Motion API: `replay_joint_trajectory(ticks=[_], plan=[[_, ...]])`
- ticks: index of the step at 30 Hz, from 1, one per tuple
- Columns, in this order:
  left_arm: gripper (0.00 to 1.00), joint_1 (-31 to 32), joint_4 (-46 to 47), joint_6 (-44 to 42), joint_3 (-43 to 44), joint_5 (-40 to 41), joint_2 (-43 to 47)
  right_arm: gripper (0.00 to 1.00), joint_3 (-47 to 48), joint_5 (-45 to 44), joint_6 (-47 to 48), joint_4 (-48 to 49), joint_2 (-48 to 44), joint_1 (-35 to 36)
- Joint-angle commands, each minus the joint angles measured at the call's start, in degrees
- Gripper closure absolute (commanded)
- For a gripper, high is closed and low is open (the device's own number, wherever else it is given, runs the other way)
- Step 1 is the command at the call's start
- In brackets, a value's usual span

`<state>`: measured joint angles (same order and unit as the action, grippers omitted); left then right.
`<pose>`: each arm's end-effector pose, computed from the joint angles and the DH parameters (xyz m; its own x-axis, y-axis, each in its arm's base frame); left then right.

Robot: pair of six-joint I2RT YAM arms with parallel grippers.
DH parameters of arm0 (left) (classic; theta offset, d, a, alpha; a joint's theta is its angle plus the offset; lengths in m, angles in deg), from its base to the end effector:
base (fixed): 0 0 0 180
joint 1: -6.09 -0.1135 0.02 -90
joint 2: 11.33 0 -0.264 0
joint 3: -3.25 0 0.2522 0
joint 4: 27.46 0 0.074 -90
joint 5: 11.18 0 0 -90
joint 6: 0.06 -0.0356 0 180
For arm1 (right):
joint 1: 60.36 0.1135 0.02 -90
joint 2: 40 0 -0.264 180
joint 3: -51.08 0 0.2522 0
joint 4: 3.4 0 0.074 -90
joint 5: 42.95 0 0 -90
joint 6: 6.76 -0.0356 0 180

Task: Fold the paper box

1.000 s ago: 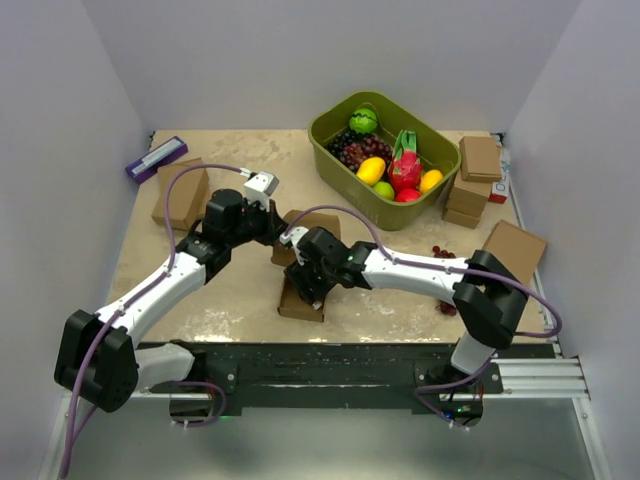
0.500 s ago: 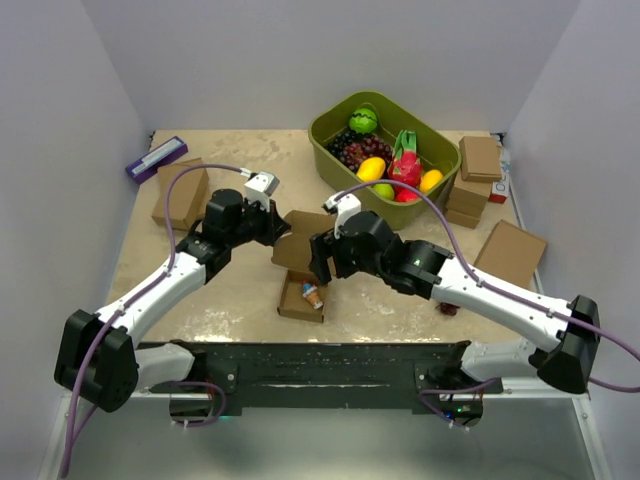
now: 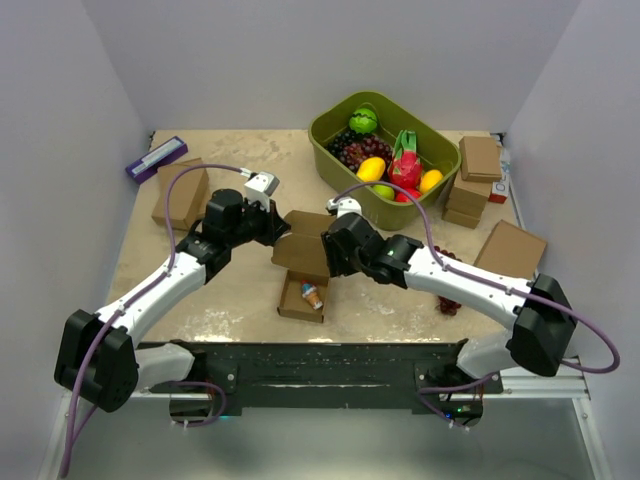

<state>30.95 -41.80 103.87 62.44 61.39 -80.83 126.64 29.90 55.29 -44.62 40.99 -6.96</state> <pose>0.2439 -0.1248 0.2706 -0.5233 -0.0107 -0.8521 0.5380 0.7713 -0.3401 0.1896 0.2377 0.2718 -0.6860 -0.1725 -0.7069 -0.3678 0.9204 0.1323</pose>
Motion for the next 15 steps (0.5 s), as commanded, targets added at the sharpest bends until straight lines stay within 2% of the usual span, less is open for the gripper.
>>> replay_joint_trajectory(ticks=[1, 3, 4, 7, 11, 14, 15], plan=[[1.00, -0.3, 1.2, -0.7, 1.9, -1.5, -0.1, 0.63, 0.2, -2.8, 0.3, 4.4, 0.3, 0.1], [1.00, -0.3, 1.8, -0.8, 1.9, -2.7, -0.1, 0.73, 0.3, -3.2, 1.0, 4.6, 0.7, 0.1], [1.00, -0.3, 2.1, -0.8, 1.8, -3.2, 0.1, 0.84, 0.3, -3.8, 1.8, 4.8, 1.0, 0.1], [1.00, -0.3, 3.4, -0.8, 1.3, -5.6, 0.2, 0.98, -0.3, -4.6, 3.8, 5.5, 1.1, 0.1], [1.00, -0.3, 5.1, -1.7, 1.0, -9.0, 0.3, 1.00, -1.7, -4.8, 7.4, 7.4, 0.7, 0.0], [0.69, -0.3, 4.6, -3.9, 1.4, -9.4, 0.9, 1.00, -2.8, -3.9, 10.8, 9.1, -0.5, -0.4], [0.46, -0.3, 4.1, -4.6, 1.6, -8.9, 1.3, 1.00, -3.1, -3.4, 11.6, 9.7, -1.1, -0.8]])
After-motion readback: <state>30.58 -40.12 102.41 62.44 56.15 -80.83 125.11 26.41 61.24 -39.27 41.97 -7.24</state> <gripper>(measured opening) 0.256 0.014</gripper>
